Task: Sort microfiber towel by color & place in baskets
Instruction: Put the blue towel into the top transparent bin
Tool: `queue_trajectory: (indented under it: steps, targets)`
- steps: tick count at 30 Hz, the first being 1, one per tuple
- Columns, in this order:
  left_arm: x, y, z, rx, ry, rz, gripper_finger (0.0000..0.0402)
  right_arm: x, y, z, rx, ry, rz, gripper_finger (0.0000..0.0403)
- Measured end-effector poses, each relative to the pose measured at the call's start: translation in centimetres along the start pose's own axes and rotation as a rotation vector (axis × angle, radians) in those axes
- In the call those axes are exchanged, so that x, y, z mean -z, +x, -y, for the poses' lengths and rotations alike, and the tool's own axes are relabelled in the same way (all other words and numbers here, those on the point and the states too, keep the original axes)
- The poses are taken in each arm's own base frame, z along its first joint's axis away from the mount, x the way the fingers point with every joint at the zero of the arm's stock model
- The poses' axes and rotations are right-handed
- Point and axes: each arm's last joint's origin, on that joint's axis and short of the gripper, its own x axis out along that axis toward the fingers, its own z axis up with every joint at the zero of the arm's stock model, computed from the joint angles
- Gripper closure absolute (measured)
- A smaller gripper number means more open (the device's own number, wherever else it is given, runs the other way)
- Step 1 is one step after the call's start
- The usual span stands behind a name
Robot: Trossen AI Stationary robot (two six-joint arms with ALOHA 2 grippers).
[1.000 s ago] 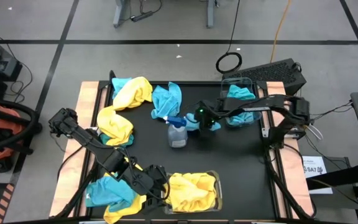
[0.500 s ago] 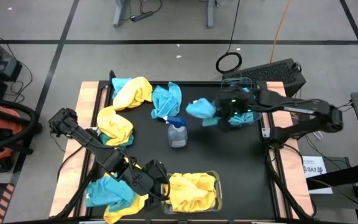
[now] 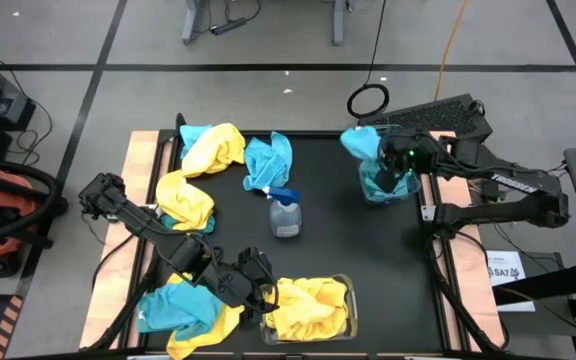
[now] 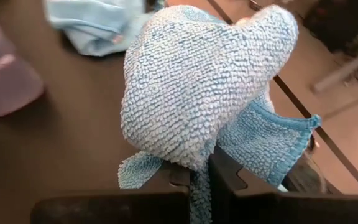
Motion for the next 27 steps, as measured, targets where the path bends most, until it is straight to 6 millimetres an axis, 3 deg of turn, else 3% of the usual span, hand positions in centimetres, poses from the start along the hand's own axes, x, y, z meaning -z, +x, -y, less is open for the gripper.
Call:
queue_trajectory:
  steps: [9,19,27]
  targets:
    - [-0.4,0.1,-0.7,-0.043,-0.001,0.013,0.0096,-0.2,2.5,3.1,0.125,0.074,-0.109,0.0395]
    - [0.3,0.1,-1.4,-0.112,0.072,-0.06,0.0096,-0.1,8.1,6.8,0.11,0.19,-0.274,0.0395]
    - [0.4,-1.7,-3.4,-0.242,0.163,-0.142,0.0096,0.9,13.3,8.2,0.03,0.289,-0.424,0.0395]
